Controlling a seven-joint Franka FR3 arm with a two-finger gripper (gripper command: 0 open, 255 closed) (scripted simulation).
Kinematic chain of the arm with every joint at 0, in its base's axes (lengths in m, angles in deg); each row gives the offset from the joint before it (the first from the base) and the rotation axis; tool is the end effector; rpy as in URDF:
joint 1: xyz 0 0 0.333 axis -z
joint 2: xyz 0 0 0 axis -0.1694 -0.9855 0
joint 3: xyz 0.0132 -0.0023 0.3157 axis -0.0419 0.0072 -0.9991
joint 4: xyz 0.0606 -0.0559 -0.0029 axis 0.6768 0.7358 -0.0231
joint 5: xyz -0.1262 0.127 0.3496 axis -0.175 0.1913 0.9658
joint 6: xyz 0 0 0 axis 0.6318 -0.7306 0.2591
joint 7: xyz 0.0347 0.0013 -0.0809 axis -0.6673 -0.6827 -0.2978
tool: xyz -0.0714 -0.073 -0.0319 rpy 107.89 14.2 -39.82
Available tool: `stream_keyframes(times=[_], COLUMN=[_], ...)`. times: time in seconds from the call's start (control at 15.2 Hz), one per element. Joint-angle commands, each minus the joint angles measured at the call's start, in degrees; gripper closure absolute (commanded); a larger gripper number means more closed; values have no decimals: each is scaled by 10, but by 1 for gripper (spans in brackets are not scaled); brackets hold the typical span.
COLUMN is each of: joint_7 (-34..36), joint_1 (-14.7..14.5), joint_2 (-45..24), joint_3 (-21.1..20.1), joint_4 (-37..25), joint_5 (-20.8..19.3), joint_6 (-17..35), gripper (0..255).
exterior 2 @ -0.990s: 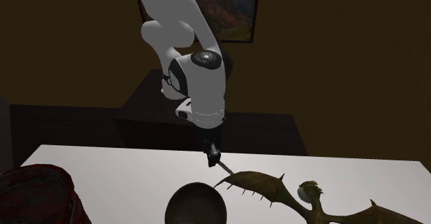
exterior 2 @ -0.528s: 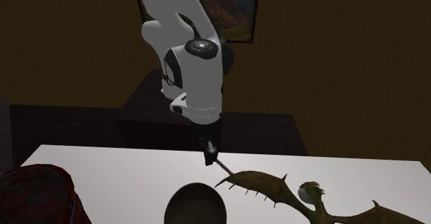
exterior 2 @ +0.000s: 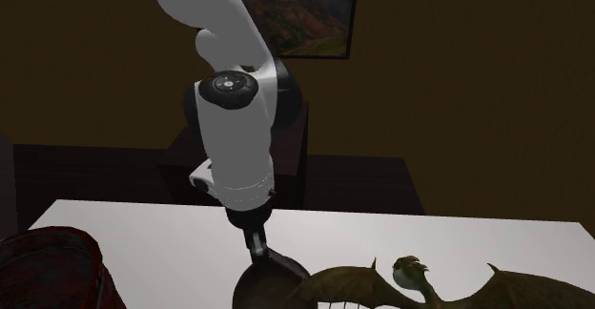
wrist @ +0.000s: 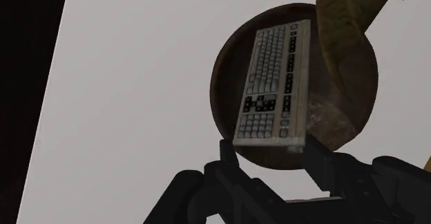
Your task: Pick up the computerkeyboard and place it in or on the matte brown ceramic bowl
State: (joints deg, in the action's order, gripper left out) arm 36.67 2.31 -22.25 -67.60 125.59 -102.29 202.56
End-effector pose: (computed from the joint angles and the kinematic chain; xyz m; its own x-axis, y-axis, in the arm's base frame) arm 0.5917 0.2128 0.3141 0.4378 -0.8990 0.0152 -0.8981 -0.4380 -0.0395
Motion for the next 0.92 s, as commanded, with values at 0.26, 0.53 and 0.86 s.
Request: stream_keyframes(times=[0.26,0.53,0.86], joint_7=[-26,-47,-109], joint_1=[-3,36,119], joint_2=[-57,-30,-6], joint_3=[21,8,-24], joint_4=[-79,-18,95], joint_5=[-18,5,56], joint_6=[-26,43,198], gripper=[255,0,0])
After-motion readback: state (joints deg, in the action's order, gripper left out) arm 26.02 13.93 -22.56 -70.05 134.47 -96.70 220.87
